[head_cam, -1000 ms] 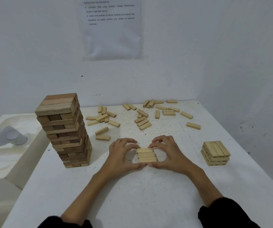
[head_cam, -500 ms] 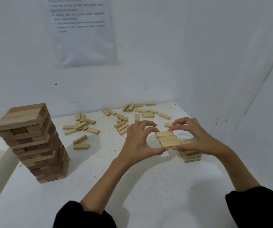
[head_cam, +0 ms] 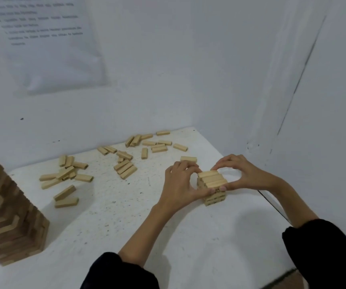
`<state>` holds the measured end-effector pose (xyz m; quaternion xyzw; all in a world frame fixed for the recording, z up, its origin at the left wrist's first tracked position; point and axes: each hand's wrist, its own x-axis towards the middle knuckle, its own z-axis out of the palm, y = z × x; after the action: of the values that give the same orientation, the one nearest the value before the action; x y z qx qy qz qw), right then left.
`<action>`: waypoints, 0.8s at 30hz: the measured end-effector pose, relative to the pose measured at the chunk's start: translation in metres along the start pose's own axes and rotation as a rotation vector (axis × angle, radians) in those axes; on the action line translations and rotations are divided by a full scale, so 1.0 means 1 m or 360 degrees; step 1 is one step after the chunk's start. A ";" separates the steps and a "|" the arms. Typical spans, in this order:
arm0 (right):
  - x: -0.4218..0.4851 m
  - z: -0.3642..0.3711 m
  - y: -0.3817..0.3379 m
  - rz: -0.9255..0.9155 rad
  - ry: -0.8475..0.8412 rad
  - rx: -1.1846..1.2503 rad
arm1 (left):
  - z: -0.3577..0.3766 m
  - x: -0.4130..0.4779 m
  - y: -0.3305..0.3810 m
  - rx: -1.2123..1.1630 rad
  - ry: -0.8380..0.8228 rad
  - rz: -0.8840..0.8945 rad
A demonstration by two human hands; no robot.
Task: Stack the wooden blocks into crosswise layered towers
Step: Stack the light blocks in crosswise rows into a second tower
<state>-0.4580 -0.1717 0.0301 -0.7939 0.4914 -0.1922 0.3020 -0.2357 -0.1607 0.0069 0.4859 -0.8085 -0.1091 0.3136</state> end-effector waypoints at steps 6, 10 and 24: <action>0.003 0.004 0.008 0.0023 -0.0025 0.0073 | 0.000 -0.003 0.001 -0.0030 -0.0095 -0.0096; 0.003 0.003 0.012 0.0054 -0.0100 0.0068 | -0.003 -0.005 0.003 -0.0278 -0.0279 -0.0214; 0.004 0.011 0.011 0.0103 -0.0140 0.0154 | 0.001 -0.015 0.011 -0.0408 -0.0217 -0.0258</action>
<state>-0.4569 -0.1759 0.0151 -0.7698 0.4932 -0.1708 0.3675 -0.2388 -0.1429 0.0058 0.4971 -0.7655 -0.2690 0.3075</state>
